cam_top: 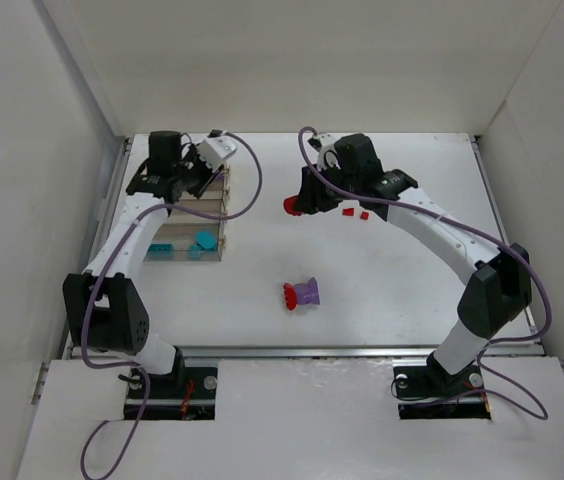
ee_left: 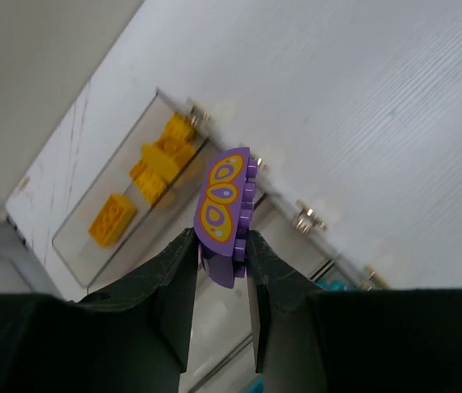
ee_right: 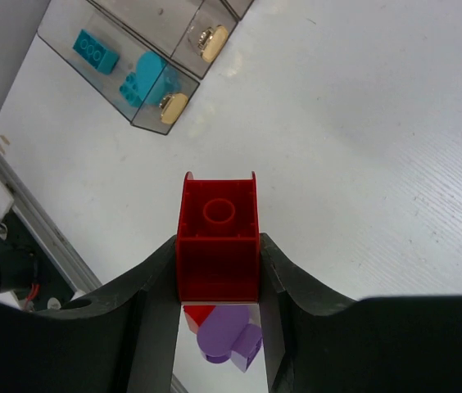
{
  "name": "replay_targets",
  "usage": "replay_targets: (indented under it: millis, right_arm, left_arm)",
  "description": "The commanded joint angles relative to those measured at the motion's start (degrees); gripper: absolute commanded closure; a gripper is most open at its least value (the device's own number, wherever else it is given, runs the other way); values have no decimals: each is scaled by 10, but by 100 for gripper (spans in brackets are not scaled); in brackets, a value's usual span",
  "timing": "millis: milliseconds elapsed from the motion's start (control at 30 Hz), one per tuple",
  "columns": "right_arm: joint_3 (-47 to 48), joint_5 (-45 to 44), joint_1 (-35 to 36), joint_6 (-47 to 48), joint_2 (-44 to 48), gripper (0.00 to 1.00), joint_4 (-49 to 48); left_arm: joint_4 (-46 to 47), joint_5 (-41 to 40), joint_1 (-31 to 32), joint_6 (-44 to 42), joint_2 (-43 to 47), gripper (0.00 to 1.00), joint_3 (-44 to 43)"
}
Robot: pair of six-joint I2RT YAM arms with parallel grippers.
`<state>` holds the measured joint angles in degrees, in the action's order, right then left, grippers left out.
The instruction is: Sort the legos into containers by color
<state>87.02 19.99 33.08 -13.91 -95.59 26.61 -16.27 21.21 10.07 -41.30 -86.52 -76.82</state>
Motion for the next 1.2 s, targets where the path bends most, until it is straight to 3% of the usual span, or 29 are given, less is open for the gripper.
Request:
replay_targets:
  millis: [0,200,600,633,800,1000,1167]
  right_arm:
    - [-5,-8,4,13,16,100,0]
    - [9,-8,4,27,1,100,11]
    - [14,-8,4,38,-6,100,22]
    - [14,-14,4,38,-6,100,22]
    - [15,-14,4,38,-6,100,22]
    - [15,-14,4,38,0,100,22]
    - [46,12,-2,33,-6,100,27]
  left_arm:
    - [-34,22,-63,-46,19,100,43]
    - [-53,32,-124,-139,14,100,90]
    - [-45,8,-142,-156,-75,100,69]
    - [-45,8,-147,-157,-88,86,69]
    - [-45,2,-147,-142,-117,50,39]
    - [-9,17,-147,-114,-84,46,31]
    - [-1,91,-135,-120,-24,46,25]
